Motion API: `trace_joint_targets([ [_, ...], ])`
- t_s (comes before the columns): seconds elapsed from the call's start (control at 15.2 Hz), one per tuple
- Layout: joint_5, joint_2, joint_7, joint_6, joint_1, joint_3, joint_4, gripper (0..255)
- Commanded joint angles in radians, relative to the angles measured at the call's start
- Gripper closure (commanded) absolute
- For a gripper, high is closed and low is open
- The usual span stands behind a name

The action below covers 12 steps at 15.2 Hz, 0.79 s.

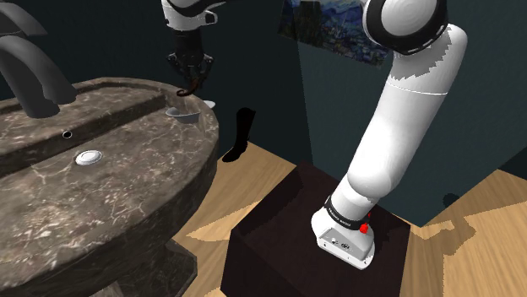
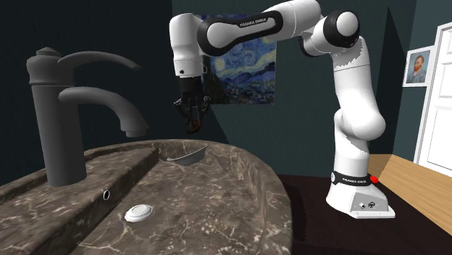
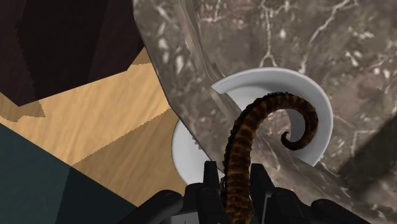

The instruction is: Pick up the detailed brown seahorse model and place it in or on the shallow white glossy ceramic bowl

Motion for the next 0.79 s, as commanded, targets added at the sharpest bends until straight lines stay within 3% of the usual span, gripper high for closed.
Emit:
trace_joint_targets([
  [0.0,-0.002,0.004,0.003,0.024,-0.001,-0.001,-0.020,255],
  [0.46,-0.015,0.024,0.021,0.120,-0.002,-0.004,-0.099,255],
  [0.73,-0.015,0.024,0.021,0.120,-0.002,-0.004,-0.099,255],
])
